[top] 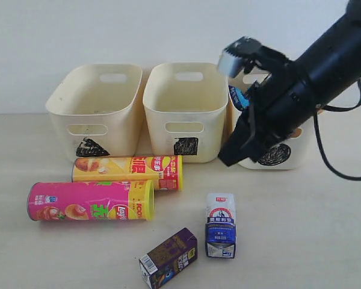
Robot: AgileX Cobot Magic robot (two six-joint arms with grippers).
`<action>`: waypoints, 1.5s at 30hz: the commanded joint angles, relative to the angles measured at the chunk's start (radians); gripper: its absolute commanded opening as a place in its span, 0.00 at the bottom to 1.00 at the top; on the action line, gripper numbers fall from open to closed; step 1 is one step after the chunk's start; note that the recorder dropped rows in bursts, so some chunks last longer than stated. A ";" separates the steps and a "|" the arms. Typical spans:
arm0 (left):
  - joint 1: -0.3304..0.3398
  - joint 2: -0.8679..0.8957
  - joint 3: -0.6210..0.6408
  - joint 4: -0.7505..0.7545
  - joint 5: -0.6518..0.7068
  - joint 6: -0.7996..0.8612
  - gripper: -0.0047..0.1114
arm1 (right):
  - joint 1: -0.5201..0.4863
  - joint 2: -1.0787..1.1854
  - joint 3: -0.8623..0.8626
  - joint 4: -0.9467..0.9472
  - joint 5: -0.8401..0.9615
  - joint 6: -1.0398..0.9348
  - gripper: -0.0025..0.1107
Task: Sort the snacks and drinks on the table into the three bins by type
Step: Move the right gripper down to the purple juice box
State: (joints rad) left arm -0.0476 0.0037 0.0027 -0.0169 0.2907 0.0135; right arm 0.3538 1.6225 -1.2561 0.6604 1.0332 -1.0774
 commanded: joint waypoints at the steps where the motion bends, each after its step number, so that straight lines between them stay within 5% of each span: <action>1: 0.004 -0.004 -0.003 0.001 -0.005 0.002 0.07 | 0.125 -0.007 0.000 -0.172 -0.030 0.032 0.02; 7: 0.004 -0.004 -0.003 0.001 -0.005 0.002 0.07 | 0.236 -0.005 0.000 -0.349 -0.034 0.007 0.06; 13: 0.004 -0.004 -0.003 0.001 -0.005 0.002 0.07 | 0.298 -0.005 0.000 -0.345 -0.024 -0.030 0.47; 16: 0.004 -0.004 -0.003 0.001 -0.005 0.002 0.07 | 0.359 -0.005 0.000 -0.336 -0.057 -0.093 0.59; 25: 0.004 -0.004 -0.003 0.001 -0.005 0.002 0.07 | 0.471 0.087 0.000 -0.335 -0.112 -0.267 0.59; 45: 0.004 -0.004 -0.003 0.001 -0.005 0.002 0.07 | 0.483 0.318 0.000 -0.344 -0.263 -0.322 0.59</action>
State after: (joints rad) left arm -0.0476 0.0037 0.0027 -0.0169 0.2888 0.0135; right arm 0.8364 1.9219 -1.2561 0.3255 0.8072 -1.3859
